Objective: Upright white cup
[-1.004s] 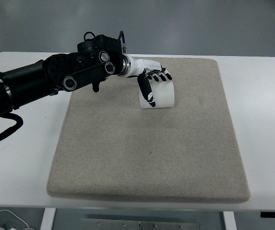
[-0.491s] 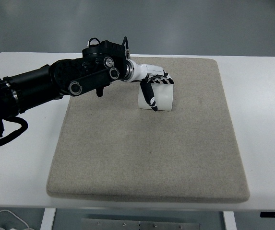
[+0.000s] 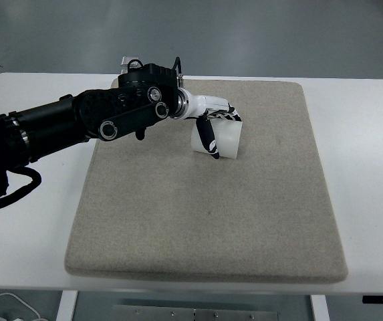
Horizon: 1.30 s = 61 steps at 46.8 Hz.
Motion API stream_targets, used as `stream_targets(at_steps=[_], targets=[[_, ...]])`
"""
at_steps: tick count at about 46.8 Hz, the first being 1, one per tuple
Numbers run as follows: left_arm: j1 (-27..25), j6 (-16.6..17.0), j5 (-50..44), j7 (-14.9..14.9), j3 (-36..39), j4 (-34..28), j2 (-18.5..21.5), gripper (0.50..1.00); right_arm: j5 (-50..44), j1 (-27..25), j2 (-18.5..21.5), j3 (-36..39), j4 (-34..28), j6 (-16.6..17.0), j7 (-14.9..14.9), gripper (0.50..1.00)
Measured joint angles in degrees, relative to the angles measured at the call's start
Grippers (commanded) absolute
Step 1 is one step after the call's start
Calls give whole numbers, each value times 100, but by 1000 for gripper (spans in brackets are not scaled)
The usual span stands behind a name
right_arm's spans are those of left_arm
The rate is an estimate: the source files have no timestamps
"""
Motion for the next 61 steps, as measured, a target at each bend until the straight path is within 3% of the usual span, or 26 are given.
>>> stream_targets(at_steps=[6, 16, 32, 44, 50, 61], targets=[[7, 42, 84, -12, 2, -7, 0, 701, 0, 1, 0, 0, 0, 0, 0, 930], [17, 48, 142, -11, -62, -13, 0, 613, 0, 4, 0, 0, 0, 0, 2, 930], [27, -14, -173, -54, -834, 303, 70, 611, 0, 2, 0, 0, 0, 0, 2, 930], [178, -156, -1200, -325, -1018, 490, 354, 608, 0, 4, 0, 0, 0, 0, 0, 930], [243, -266, -1669, -584, -1302, 629, 424, 608, 0, 3, 0, 0, 0, 0, 1, 930], [532, -836, -2085, -1228, -2111, 947, 548, 606, 0, 3, 0, 0, 0, 0, 1, 930]])
